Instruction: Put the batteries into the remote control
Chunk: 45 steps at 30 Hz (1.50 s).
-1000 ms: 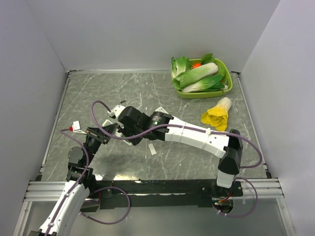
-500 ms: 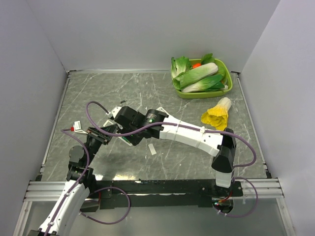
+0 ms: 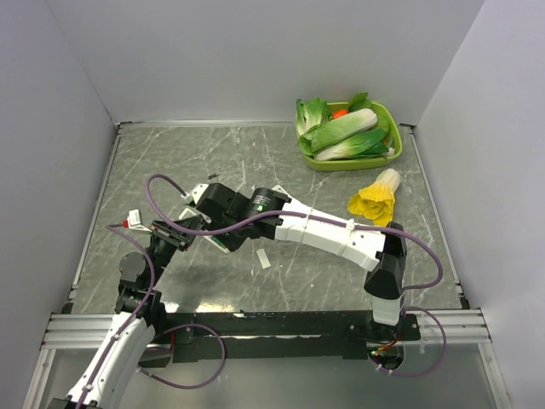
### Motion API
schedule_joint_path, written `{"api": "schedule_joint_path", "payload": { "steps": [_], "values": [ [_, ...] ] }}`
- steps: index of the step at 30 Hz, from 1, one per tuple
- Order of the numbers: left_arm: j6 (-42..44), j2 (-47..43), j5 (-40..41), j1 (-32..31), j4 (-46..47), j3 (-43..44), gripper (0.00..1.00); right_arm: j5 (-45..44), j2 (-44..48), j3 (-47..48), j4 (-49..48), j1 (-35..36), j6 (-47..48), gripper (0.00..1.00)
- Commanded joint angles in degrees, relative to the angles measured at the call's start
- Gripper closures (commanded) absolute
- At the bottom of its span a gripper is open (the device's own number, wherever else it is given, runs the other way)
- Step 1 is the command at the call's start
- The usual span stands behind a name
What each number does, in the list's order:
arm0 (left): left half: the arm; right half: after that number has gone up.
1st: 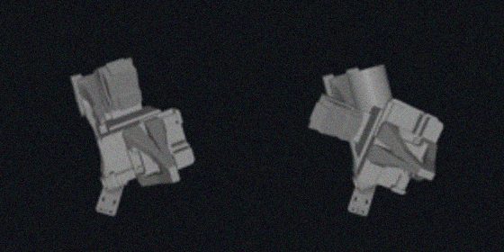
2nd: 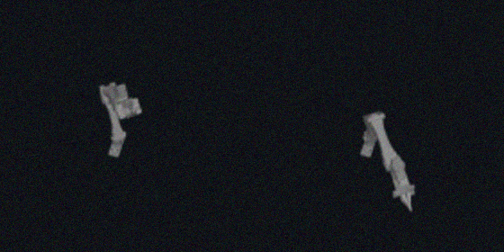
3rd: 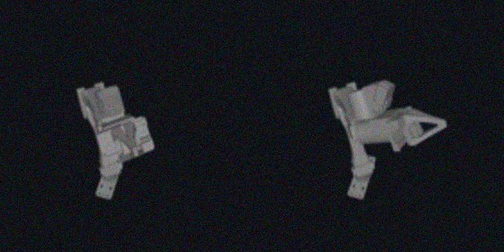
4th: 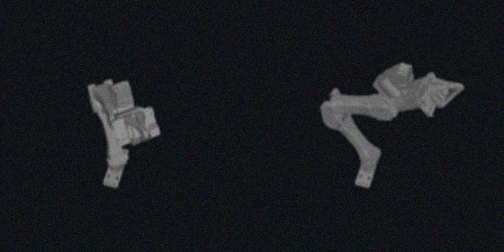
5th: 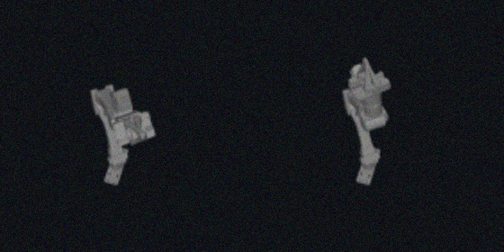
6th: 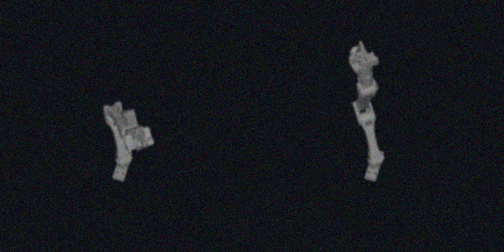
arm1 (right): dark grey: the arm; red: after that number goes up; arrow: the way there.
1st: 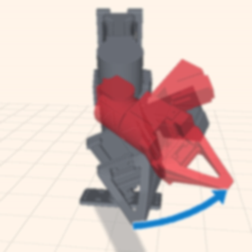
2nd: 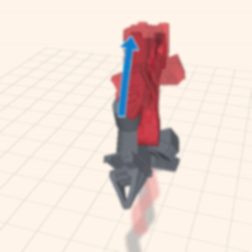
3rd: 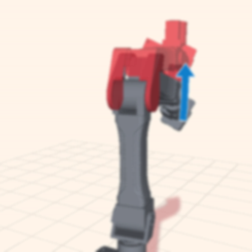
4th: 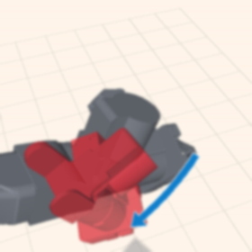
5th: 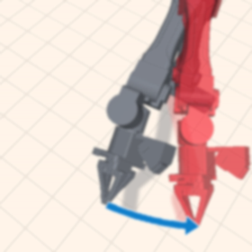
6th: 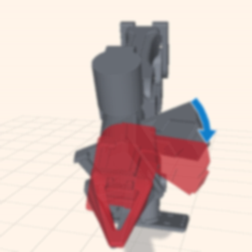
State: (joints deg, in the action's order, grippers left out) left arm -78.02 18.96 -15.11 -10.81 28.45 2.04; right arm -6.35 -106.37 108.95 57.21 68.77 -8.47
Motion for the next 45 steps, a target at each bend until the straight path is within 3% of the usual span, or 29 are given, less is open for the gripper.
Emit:
{"api": "schedule_joint_path", "payload": {
  "steps": [1, 38, 45],
  "values": [
    [-4.95, -0.33, -0.97, -0.79, 6.62, -12.06, 0.98, -1.73, -2.62, 3.37, 1.76, 0.22, 0.91, 0.94],
    [-10.66, -3.32, 2.64, -0.97, 1.35, -11.98, 0.98, -3.49, -4.46, 5.31, 7.74, 1.28, 1.17, 0.82],
    [-11.01, -2.61, 1.84, -0.97, 2.93, -11.98, 0.98, -3.76, -4.99, 6.28, 6.95, 1.45, 1.26, 0.7]
  ]
}}
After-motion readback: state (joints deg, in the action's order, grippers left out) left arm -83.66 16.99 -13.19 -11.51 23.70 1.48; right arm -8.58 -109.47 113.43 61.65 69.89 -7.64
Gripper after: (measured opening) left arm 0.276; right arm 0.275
